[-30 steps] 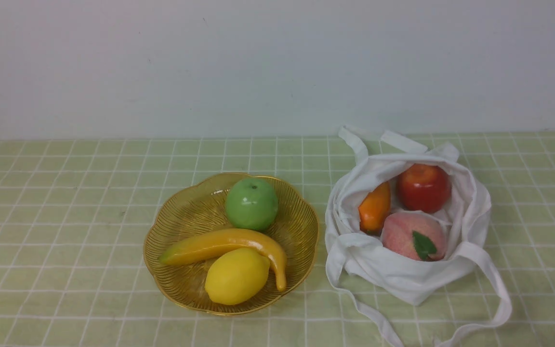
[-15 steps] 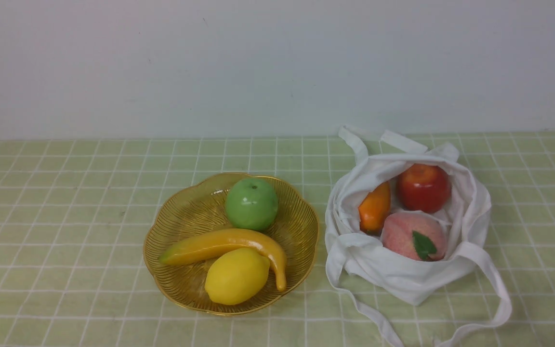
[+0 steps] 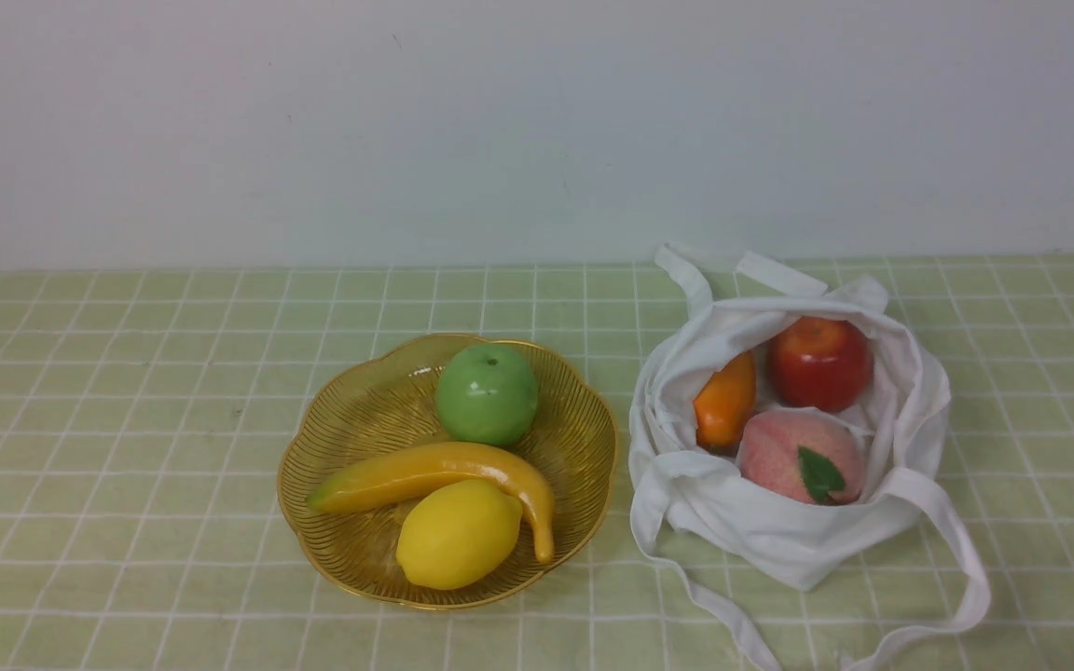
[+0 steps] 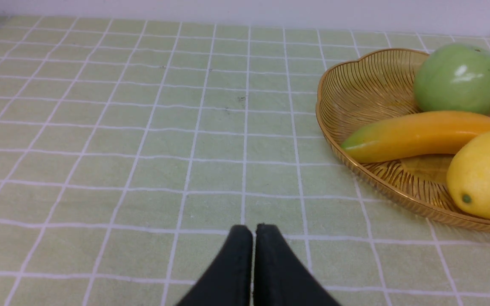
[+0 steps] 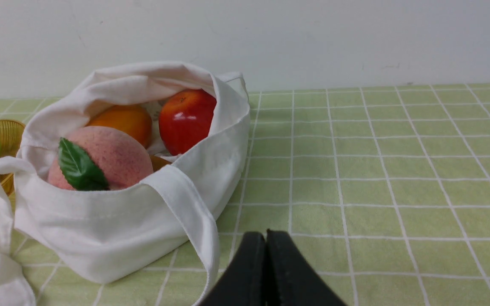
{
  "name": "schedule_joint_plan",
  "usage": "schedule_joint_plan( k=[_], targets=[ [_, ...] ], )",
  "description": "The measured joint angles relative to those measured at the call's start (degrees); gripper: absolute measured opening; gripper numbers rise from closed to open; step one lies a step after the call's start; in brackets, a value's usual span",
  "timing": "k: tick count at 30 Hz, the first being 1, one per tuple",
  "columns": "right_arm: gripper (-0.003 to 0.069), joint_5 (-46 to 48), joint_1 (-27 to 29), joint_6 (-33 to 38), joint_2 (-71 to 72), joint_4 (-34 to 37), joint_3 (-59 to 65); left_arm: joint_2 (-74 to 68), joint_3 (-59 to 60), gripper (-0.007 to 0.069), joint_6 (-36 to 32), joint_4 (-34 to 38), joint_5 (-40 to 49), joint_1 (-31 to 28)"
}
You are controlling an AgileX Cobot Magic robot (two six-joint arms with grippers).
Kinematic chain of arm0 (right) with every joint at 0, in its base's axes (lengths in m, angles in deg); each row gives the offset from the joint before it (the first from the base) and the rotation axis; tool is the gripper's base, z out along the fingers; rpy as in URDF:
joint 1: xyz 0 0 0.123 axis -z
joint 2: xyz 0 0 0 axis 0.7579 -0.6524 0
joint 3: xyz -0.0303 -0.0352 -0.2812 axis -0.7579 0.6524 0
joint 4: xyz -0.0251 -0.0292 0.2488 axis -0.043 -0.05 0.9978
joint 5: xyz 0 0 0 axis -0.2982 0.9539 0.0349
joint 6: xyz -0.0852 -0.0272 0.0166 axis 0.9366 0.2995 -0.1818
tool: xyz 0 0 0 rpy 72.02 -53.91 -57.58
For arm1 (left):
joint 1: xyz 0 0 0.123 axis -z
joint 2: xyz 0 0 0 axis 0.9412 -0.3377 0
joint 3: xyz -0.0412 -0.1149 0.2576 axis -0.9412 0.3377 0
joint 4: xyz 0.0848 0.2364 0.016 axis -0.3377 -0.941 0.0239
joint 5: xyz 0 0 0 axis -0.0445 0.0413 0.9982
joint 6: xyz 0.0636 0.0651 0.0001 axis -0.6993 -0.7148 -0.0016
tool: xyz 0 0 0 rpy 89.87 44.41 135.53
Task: Take the fruit out of the bag on the green coffee tablecloth and place them on the plate.
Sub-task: 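Reach into the cloth bag and grasp the peach with the right gripper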
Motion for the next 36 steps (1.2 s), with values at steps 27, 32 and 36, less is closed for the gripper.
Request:
schedule_joint_plan(
  k=[27,32,36],
  targets=[
    [-0.0015,-3.86,0.0,-16.71,0.0,37.36,0.18,0.0,0.0,-0.0008,0.0,0.0,0.0,0.0],
    [-0.0015,-4.06,0.0,-5.53,-0.13,36.54,-7.79,0.0,0.0,-0.0008,0.0,0.0,0.0,0.0],
    [-0.0014,1.89,0.0,5.71,-9.88,32.41,-21.68,0.0,0.0,-0.0008,0.0,0.0,0.0,0.0]
  ],
)
